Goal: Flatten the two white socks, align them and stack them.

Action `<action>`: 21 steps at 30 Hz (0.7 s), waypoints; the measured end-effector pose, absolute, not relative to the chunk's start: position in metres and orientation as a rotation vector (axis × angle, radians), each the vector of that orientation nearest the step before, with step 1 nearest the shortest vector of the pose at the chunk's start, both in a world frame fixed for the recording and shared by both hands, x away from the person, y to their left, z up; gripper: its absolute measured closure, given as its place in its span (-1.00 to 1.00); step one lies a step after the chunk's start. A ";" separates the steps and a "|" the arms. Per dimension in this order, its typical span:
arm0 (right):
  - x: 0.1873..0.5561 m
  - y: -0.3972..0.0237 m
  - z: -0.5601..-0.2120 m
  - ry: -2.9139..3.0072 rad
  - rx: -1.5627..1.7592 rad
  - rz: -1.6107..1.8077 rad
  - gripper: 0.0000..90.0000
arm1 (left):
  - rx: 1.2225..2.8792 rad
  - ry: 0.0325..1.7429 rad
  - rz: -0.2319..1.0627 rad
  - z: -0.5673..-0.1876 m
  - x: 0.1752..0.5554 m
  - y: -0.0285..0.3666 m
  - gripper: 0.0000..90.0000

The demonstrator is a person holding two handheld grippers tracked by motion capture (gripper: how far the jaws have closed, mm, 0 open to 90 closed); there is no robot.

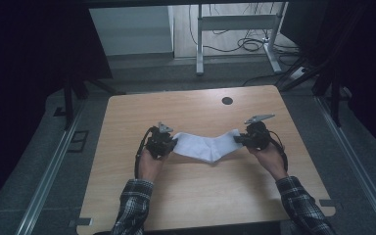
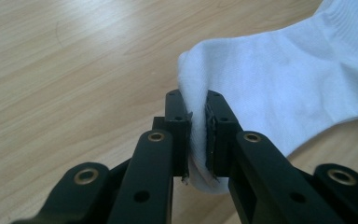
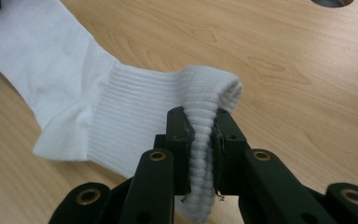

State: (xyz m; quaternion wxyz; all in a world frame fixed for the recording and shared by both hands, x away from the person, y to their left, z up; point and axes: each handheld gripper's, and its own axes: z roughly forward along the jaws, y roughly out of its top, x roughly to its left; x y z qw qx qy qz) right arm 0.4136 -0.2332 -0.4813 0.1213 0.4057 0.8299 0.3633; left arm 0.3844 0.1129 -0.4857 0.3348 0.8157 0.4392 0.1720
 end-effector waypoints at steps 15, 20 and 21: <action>0.441 -0.225 -0.508 2.415 1.232 0.994 0.68 | 2.178 1.226 0.445 -0.522 0.406 0.110 0.80; 0.445 -0.226 -0.524 2.430 1.264 0.959 0.55 | 2.140 1.264 0.410 -0.531 0.409 0.113 0.74; 0.445 -0.227 -0.524 2.429 1.275 0.967 0.52 | 2.140 1.267 0.419 -0.530 0.410 0.113 0.68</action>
